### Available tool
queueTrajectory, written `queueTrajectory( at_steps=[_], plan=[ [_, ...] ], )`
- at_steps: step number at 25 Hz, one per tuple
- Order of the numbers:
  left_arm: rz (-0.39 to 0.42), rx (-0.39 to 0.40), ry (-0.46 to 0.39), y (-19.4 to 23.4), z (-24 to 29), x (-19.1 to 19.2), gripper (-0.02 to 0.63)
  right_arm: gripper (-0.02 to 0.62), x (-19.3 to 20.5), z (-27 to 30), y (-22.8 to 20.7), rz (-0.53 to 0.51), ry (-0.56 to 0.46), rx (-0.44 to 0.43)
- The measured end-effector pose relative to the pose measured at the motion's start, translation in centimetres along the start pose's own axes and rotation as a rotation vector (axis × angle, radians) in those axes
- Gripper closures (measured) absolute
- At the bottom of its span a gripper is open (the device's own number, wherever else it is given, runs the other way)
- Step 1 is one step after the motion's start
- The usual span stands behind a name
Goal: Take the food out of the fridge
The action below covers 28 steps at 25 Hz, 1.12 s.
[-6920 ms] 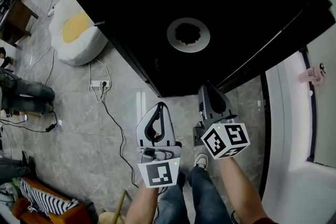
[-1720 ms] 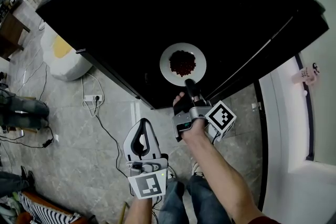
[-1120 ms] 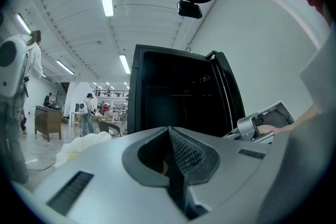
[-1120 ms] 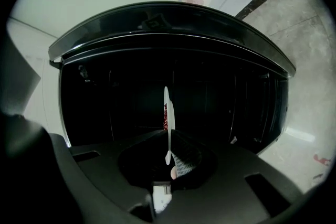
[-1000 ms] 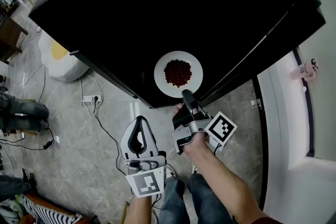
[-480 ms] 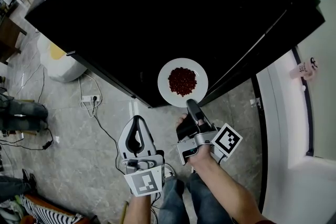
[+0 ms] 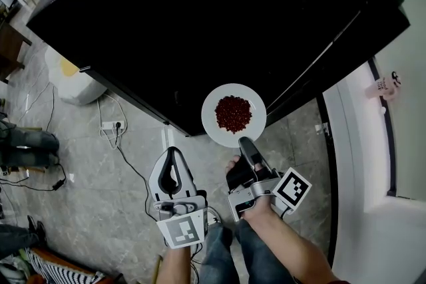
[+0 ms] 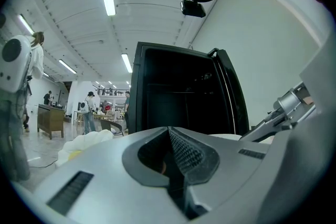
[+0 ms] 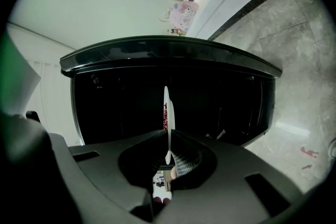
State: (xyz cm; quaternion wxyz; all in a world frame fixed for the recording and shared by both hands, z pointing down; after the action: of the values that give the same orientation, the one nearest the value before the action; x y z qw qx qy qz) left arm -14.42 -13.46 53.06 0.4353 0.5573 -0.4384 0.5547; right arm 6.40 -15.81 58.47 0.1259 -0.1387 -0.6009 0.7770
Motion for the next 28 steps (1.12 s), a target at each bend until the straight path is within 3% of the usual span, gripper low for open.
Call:
queueTrajectory(
  at_steps=[20, 28],
  plan=[
    [-0.015, 0.010, 0.018, -0.8, -0.8, 0.4, 0.594, 0.561, 0.3, -4.0, 0.6, 0.022, -0.017, 0.044],
    [-0.040, 0.010, 0.044, -1.3, -2.1, -1.3, 0.594, 0.561, 0.5, -5.1, 2.3, 0.019, -0.019, 0.036]
  ],
)
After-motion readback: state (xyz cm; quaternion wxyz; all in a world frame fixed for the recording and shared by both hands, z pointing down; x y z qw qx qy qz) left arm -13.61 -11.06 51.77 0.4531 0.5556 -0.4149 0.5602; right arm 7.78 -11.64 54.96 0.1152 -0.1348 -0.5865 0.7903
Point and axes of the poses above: the fingertips, and each gripper's own axes: z forward along the fingers, y to its left, x out of its underside, the point moved 10 cm from there along -z, backward along the fingers, and after that the axes turned 7 degrees about x, right-handed, at the moved point
